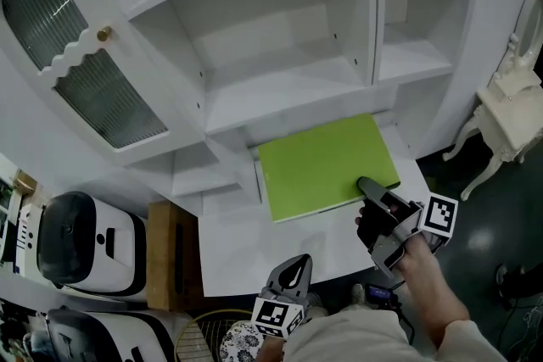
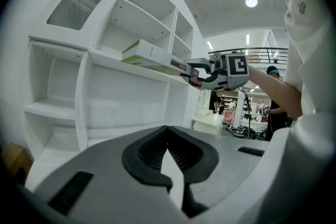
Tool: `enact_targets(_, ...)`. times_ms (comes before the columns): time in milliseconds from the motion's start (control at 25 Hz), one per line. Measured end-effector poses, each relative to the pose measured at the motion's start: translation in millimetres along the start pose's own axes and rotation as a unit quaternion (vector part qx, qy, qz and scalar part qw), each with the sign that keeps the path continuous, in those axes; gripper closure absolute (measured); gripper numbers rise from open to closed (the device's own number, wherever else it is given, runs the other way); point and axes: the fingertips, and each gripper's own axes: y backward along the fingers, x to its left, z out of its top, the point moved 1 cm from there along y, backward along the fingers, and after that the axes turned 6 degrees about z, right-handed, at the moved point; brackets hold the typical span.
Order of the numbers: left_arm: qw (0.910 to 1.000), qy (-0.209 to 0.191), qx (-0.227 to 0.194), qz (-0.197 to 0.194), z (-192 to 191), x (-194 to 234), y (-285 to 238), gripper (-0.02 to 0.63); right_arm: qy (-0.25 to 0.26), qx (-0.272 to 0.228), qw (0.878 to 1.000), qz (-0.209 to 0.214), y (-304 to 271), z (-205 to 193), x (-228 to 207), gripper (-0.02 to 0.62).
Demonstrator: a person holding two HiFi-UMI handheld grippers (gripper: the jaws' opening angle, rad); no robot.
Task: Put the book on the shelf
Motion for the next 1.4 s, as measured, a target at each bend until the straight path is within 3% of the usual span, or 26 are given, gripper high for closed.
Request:
enact_targets(680,1.0000,0.002,0.000,0.002,0,7,2,0.603,0.014,-0.017,1.000,0.010,-55,30,29,0.449)
enact_targets(1400,0.9998,0.008,0.004,0.015,-5,20,9,0.603,0.003,-0.067,0.998,-0.010,-106,67,15,0.449)
